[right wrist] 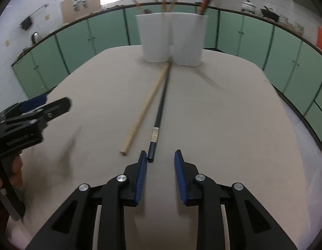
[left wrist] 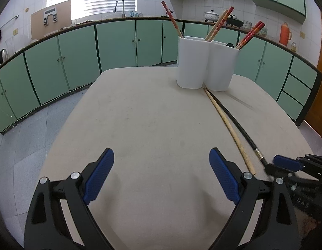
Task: Organize utensils
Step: 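Lower the right tool onto the black chopstick's tip and close it, then grasp the plain bamboo chopstick with the left tool while the right tool holds the black chopstick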
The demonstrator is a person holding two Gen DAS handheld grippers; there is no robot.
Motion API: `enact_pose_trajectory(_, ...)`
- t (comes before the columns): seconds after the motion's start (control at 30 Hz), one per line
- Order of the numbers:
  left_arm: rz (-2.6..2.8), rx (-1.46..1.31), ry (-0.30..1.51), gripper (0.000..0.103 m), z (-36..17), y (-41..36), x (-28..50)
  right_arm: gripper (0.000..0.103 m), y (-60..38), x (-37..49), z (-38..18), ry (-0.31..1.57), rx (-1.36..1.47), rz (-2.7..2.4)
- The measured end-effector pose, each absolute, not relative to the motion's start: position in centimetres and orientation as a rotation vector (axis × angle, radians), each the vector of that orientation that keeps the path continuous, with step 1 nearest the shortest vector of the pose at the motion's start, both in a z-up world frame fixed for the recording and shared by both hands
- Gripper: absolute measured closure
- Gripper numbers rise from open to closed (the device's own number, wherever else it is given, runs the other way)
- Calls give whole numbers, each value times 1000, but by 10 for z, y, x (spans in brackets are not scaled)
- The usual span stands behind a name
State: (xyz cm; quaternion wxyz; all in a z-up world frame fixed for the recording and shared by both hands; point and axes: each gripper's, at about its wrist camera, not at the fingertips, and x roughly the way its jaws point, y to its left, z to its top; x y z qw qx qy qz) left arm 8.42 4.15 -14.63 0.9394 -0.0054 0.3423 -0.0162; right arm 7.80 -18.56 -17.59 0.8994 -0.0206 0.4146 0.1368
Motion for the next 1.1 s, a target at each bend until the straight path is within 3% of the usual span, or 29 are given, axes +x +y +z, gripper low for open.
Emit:
enact_pose_trajectory(0.3,-35,-1,697,13,-146,39,83,75,-189,73,-177,844,0,350)
enact_pose_trajectory(0.43,-34,-4,701,13,-147,40,84,88,-189,74,-177,849,14,353)
enact_pose_trajectory(0.9,-44,6,705,13,-148,37,85,88,-184,81,-178,871,9,348)
enact_pose_trajectory(1.1,-59,14,705,13,-146,30,83,96,-187,81,-177,875,4,329)
